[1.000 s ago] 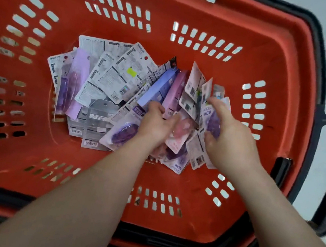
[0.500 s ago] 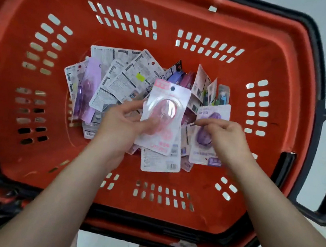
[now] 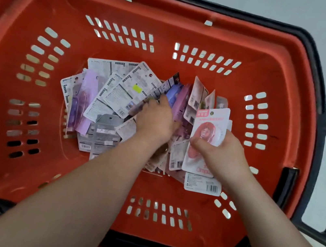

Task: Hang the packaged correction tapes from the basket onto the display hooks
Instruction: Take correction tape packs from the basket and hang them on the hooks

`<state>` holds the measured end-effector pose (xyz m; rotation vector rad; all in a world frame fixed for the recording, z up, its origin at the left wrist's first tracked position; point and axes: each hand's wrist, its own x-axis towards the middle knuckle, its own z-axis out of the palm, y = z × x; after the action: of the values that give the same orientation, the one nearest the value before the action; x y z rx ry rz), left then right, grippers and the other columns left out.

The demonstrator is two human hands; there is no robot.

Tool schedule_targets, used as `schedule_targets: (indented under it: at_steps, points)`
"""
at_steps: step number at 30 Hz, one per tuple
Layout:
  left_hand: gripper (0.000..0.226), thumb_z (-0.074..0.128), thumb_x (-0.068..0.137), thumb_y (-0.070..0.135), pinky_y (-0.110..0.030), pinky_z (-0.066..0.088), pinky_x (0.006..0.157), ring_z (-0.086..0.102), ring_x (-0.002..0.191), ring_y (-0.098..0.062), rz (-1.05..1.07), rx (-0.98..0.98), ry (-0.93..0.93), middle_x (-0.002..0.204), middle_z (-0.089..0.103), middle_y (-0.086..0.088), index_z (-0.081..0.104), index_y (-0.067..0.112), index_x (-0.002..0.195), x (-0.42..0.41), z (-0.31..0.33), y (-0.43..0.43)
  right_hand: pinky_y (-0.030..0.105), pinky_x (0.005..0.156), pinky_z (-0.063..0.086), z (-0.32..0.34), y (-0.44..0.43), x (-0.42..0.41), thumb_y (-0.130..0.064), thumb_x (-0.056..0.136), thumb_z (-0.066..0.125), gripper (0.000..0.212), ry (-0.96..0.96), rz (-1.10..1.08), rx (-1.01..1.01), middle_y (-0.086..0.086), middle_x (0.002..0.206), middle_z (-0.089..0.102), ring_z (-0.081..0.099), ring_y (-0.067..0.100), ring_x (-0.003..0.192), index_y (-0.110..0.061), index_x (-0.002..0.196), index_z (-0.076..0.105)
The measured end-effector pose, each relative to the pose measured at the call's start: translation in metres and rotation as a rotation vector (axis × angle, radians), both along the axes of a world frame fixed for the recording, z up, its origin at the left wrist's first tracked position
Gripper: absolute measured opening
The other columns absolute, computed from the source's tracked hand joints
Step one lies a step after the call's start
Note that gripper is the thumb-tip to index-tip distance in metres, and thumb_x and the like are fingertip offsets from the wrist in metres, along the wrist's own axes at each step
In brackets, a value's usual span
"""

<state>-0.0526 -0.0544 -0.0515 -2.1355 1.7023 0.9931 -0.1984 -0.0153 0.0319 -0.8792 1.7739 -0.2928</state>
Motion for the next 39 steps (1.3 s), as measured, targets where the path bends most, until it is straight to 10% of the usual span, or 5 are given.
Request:
schedule_targets:
  at_steps: [8, 17, 25, 30, 39]
  points:
    - [0.055, 0.074, 0.080, 0.033, -0.039, 0.054, 0.080, 0.063, 0.090, -0.029, 0.499, 0.000, 0.290, 0.107, 0.063, -0.005, 0.047, 0.014, 0.123, 0.008, 0.012, 0.015, 0.017, 0.064, 0.057, 0.010, 0.016, -0.013, -0.011, 0.082, 0.076, 0.102, -0.111, 0.055, -0.113, -0.022, 0.114, 0.057, 0.068, 0.000, 0.086, -0.058, 0.146, 0.012]
    - [0.048, 0.054, 0.096, 0.005, -0.037, 0.062, 0.076, 0.073, 0.092, -0.018, 1.132, 0.108, 1.043, 0.110, 0.074, -0.003, 0.051, 0.037, 0.131, 0.071, 0.160, 0.078, 0.042, 0.085, 0.060, 0.077, 0.002, -0.001, -0.021, 0.088, 0.073, 0.063, -0.267, 0.072, -0.068, -0.007, 0.133, 0.060, 0.068, 0.017, 0.105, -0.066, 0.122, 0.046]
    - [0.068, 0.059, 0.092, -0.003, -0.047, 0.051, 0.098, 0.065, 0.110, -0.026, 1.115, 0.074, 0.715, 0.127, 0.064, -0.005, 0.037, 0.035, 0.144, 0.091, 0.167, 0.094, 0.031, 0.078, 0.059, 0.124, -0.004, 0.003, -0.021, 0.073, 0.085, 0.107, -0.283, -0.074, -0.133, -0.031, 0.118, 0.058, 0.067, 0.001, 0.103, -0.062, 0.144, 0.017]
    - [0.050, 0.063, 0.074, -0.001, -0.040, 0.058, 0.074, 0.072, 0.085, -0.022, 1.154, -0.049, 0.852, 0.100, 0.076, -0.002, 0.063, 0.021, 0.118, 0.100, 0.211, 0.096, 0.045, 0.070, 0.061, 0.150, 0.002, 0.013, -0.026, 0.069, 0.075, 0.067, -0.591, -0.378, 0.107, 0.010, 0.112, 0.074, 0.074, 0.031, 0.095, -0.026, 0.133, 0.056]
    - [0.053, 0.072, 0.058, 0.023, -0.045, 0.057, 0.077, 0.071, 0.094, -0.031, 1.100, -0.346, 0.955, 0.104, 0.074, -0.006, 0.065, 0.026, 0.111, 0.103, 0.384, 0.131, 0.040, 0.087, 0.059, 0.267, 0.010, 0.031, -0.035, 0.078, 0.076, 0.085, -0.426, 0.069, -0.157, -0.021, 0.145, 0.049, 0.061, 0.012, 0.121, -0.073, 0.135, 0.026]
